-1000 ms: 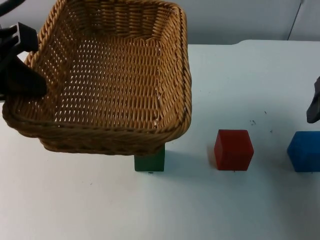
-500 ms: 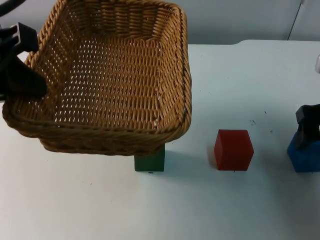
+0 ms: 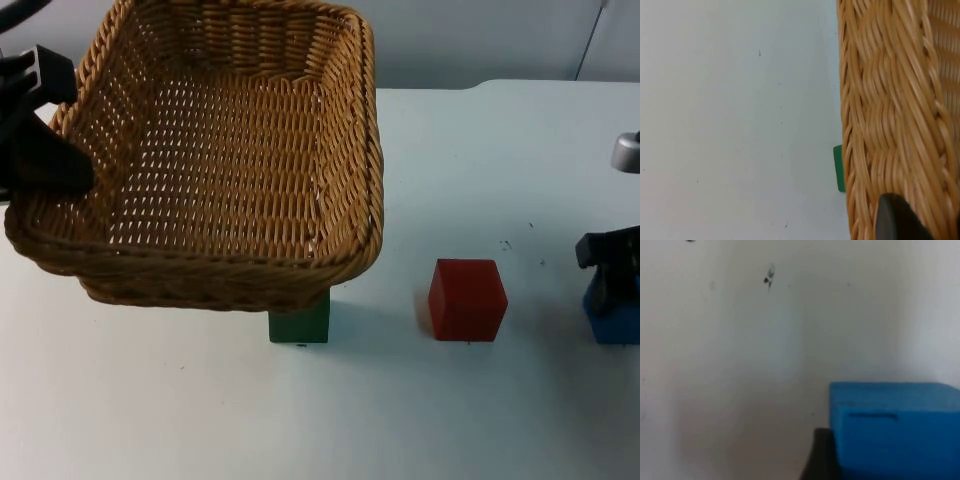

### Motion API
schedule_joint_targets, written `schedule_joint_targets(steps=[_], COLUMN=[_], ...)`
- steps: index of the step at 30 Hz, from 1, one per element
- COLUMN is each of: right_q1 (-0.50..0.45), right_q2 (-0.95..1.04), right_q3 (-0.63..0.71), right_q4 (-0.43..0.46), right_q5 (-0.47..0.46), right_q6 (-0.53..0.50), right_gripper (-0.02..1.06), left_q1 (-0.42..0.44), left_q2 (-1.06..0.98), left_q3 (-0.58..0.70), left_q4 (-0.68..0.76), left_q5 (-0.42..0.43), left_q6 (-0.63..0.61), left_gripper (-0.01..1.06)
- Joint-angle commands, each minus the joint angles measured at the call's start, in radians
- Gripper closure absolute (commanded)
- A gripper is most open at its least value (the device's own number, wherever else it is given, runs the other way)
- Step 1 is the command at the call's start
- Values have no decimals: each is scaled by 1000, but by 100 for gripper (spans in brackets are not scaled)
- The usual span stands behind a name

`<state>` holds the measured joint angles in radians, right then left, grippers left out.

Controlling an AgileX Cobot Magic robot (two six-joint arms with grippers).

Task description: Pick up the basket with the left hand and place the blue cube into the basket with the right hand.

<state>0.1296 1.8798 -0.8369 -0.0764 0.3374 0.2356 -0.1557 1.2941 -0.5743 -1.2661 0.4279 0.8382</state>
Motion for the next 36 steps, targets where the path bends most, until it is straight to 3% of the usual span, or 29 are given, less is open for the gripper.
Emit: schedule_joint_targets(steps=[1, 3, 4, 9, 10, 12, 24, 34, 36], right_q1=[6, 6, 6, 6, 6, 6, 6, 6, 11], right_q2=[4, 4, 4, 4, 4, 4, -74, -374, -446], right_q3=[-6, -6, -6, -6, -6, -6, -6, -13, -45], right_q4=[6, 6, 6, 3, 3, 3, 2, 23, 66], right_q5=[-14, -14, -14, -15, -15, -24, 40, 110, 158], right_q6=[3, 14, 14, 19, 19, 19, -30, -37, -92], right_gripper=[43, 54, 54, 89, 89, 105, 105, 105, 105], left_q1=[1, 1, 1, 1, 1, 1, 1, 1, 1], left_q2=[-13, -13, -13, -13, -13, -13, -13, -13, -13], left_q3=[-3, -3, -3, -3, -3, -3, -3, -3, -3], left_q4=[-28, -28, -28, -28, -28, -28, -31, -33, -33], left_q5=[17, 17, 17, 17, 17, 17, 19, 22, 22], left_q6=[0, 0, 0, 0, 0, 0, 0, 0, 0], left_gripper=[105, 105, 105, 105, 105, 105, 105, 105, 105])
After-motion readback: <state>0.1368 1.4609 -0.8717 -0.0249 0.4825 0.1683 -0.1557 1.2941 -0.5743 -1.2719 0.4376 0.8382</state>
